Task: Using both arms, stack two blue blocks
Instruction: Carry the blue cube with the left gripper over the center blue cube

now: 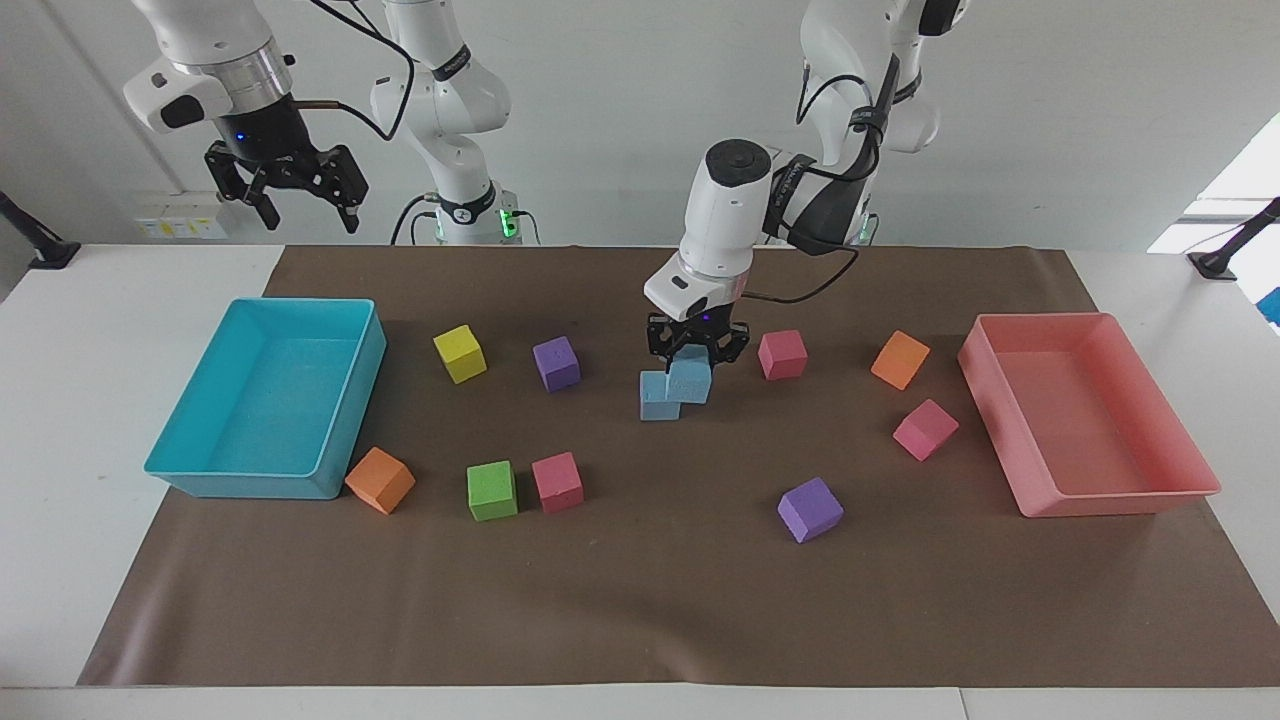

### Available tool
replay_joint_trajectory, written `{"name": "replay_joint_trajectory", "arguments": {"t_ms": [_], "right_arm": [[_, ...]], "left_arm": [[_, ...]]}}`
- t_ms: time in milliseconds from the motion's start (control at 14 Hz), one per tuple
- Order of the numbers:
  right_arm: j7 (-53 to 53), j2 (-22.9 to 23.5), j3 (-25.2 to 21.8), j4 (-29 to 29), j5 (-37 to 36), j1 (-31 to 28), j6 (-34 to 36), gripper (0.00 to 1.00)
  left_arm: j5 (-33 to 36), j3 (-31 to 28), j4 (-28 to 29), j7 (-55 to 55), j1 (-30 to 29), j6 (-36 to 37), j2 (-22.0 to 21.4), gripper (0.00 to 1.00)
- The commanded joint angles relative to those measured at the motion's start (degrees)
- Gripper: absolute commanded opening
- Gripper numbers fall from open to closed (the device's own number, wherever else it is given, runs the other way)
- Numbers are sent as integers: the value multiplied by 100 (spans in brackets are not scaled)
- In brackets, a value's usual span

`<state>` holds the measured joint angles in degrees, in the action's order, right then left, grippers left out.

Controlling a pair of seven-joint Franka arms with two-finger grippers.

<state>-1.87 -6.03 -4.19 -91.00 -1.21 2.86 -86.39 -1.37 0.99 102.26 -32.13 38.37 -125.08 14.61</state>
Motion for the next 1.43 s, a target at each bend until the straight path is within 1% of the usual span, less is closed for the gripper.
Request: {"name": "replay_joint_trajectory", "arguments": {"t_ms": [0, 573, 717, 1003, 1218, 1362], "right_arm": [[134, -91, 6, -67, -2, -40, 52, 100], [135, -91, 6, -67, -2, -40, 52, 100], [135, -91, 6, -67, -2, -40, 52, 100], [135, -91, 6, -67, -2, -40, 52, 100], [134, -91, 6, -67, -2, -40, 52, 100], [135, -91, 6, -67, -2, -40, 52, 100]], "left_arm": [[93, -81, -154, -338, 268, -122, 235, 0], [93, -73, 39, -364, 303, -140, 244, 0], [93, -81, 57, -557, 452, -149, 261, 0], [93, -90, 153, -584, 452, -193, 253, 0], [320, -90, 189, -645, 443, -184, 244, 0], [339, -90, 233, -690, 435, -201, 244, 0]]}}
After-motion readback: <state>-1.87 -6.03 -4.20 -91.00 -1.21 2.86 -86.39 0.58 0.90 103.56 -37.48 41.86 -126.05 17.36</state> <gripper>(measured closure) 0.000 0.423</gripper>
